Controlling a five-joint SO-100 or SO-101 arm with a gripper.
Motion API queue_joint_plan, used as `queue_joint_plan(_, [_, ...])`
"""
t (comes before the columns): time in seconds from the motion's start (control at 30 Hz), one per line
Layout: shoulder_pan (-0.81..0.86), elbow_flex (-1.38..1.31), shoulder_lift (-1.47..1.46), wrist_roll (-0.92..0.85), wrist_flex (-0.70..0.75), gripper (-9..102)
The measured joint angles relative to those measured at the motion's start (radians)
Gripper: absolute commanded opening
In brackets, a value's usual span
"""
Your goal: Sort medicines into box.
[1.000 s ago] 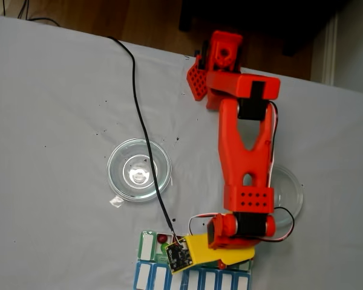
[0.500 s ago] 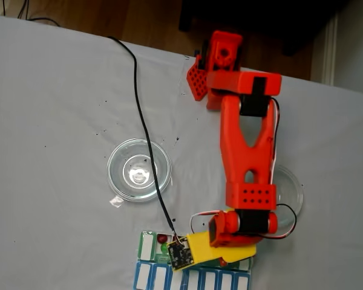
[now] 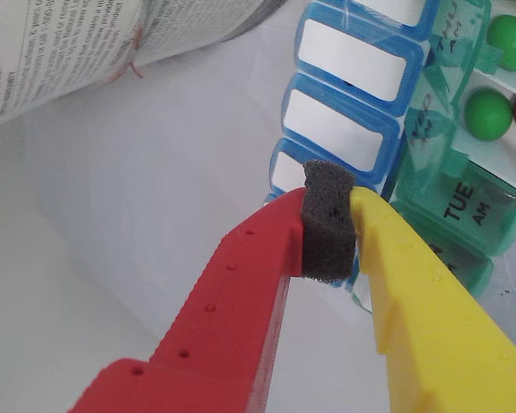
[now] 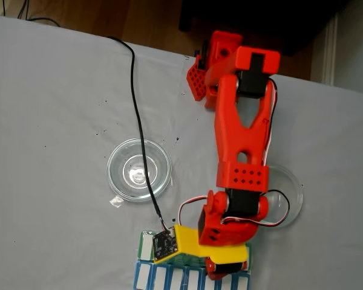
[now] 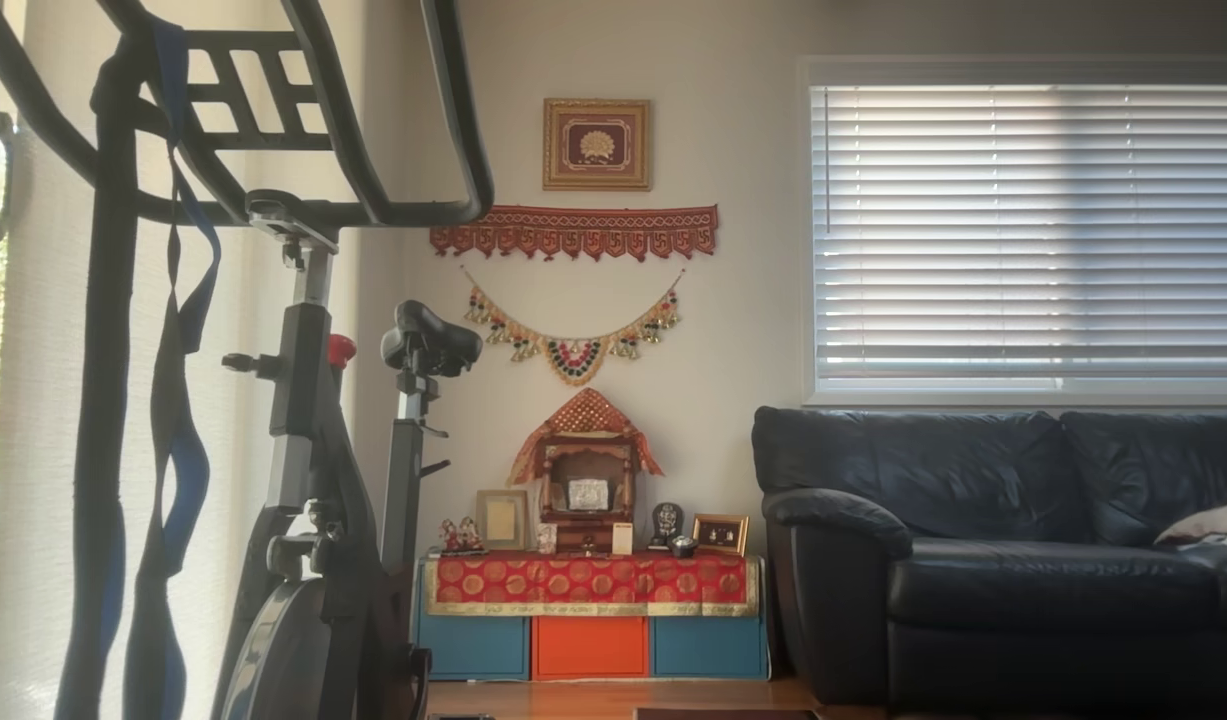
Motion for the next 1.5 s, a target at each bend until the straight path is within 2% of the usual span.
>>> queue_joint_plan(0.33, [0.015,-0.005,-0.005,-0.034,0.017,1])
queue_joint_plan(0.53, [0.028,-0.11,-0.107,-0.103,0.166,1])
queue_joint_plan(0.8, [0.032,-0.232,-0.21,-0.179,0.279,1])
queue_joint_plan(0.97, [0.025,-0.367,-0.322,-0.247,0.456,1])
queue_joint_plan(1.17, [0.023,-0.463,-0.388,-0.279,0.543,1])
queue_joint_plan(1.4, [0.023,-0.495,-0.407,-0.285,0.568,1])
queue_joint_plan(1.5, [0.023,-0.456,-0.377,-0.268,0.518,1])
